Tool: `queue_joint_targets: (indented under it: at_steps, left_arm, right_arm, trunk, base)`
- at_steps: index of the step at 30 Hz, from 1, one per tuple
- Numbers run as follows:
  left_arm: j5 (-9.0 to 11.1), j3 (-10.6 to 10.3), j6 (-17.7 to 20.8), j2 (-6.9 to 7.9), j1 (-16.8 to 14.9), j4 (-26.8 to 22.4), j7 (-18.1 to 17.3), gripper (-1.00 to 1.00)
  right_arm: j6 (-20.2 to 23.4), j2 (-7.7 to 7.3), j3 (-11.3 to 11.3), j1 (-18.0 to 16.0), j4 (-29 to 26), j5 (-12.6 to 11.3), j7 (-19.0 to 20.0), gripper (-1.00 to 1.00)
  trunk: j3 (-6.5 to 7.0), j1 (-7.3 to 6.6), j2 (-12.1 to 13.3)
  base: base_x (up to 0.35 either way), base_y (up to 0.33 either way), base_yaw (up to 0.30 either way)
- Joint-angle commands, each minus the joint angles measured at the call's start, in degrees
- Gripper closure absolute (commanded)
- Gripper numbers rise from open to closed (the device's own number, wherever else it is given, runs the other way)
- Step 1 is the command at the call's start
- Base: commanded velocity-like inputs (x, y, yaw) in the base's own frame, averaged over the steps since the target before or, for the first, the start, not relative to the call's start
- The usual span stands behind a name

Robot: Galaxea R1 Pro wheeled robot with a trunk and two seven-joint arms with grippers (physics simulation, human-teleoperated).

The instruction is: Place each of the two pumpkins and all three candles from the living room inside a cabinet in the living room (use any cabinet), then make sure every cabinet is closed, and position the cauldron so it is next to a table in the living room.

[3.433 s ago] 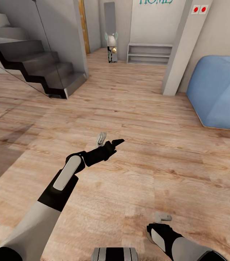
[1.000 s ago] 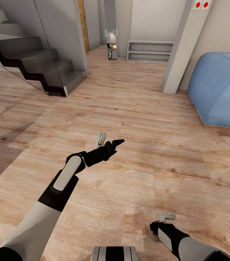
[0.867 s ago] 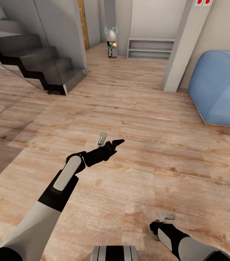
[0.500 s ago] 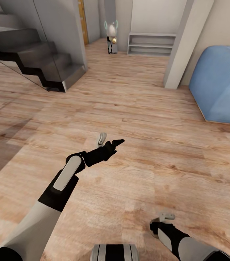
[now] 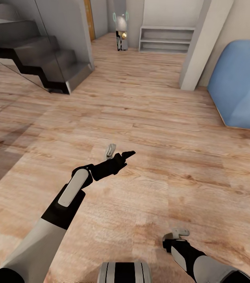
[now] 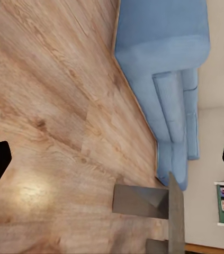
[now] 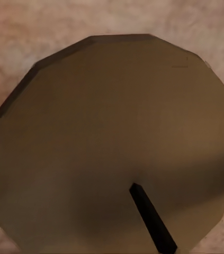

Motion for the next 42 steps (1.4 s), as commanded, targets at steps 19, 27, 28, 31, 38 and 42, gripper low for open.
queue_joint_targets:
  at_steps: [19, 27, 28, 31, 38, 42]
  left_arm:
    - [0.0, 0.0, 0.0, 0.00, 0.0, 0.0, 0.0, -1.00]
    - [-0.1, 0.0, -0.1, 0.03, 0.0, 0.0, 0.0, -1.00]
    - [-0.1, 0.0, -0.2, 0.05, 0.0, 0.0, 0.0, -1.00]
    - [-0.1, 0.0, -0.2, 0.06, 0.0, 0.0, 0.0, -1.00]
    - [-0.4, 0.0, 0.0, 0.00, 0.0, 0.0, 0.4, -1.00]
    - [-0.5, -0.1, 0.2, 0.00, 0.0, 0.3, 0.5, -1.00]
  right_arm:
    - [-0.3, 0.02, -0.8, 0.4, 0.3, -1.4, 0.3, 1.00]
    - [0.3, -0.22, -0.7, 0.4, -1.9, -1.4, 0.1, 1.00]
    - [0.4, -0.27, -0.7, 0.4, -2.3, -1.4, 0.1, 1.00]
    - [1.0, -0.58, -0.7, 0.4, -3.1, -1.4, 0.1, 1.00]
    - [7.0, -4.67, -2.1, 0.4, -9.6, -2.2, 0.1, 1.00]
    - [13.5, -7.89, -3.7, 0.4, -14.6, -3.1, 0.1, 1.00]
  trunk:
    - [-0.46, 0.08, 0.0]
    - [-0.46, 0.08, 0.0]
    - [-0.46, 0.08, 0.0]
    - [-0.46, 0.08, 0.0]
    - [-0.46, 0.08, 0.0]
    - [-0.46, 0.08, 0.0]
  base:
    - [0.000, 0.000, 0.000]
    - [0.000, 0.000, 0.000]
    - [0.000, 0.000, 0.000]
    - [0.000, 0.000, 0.000]
    - [0.000, 0.000, 0.000]
    - [0.000, 0.000, 0.000]
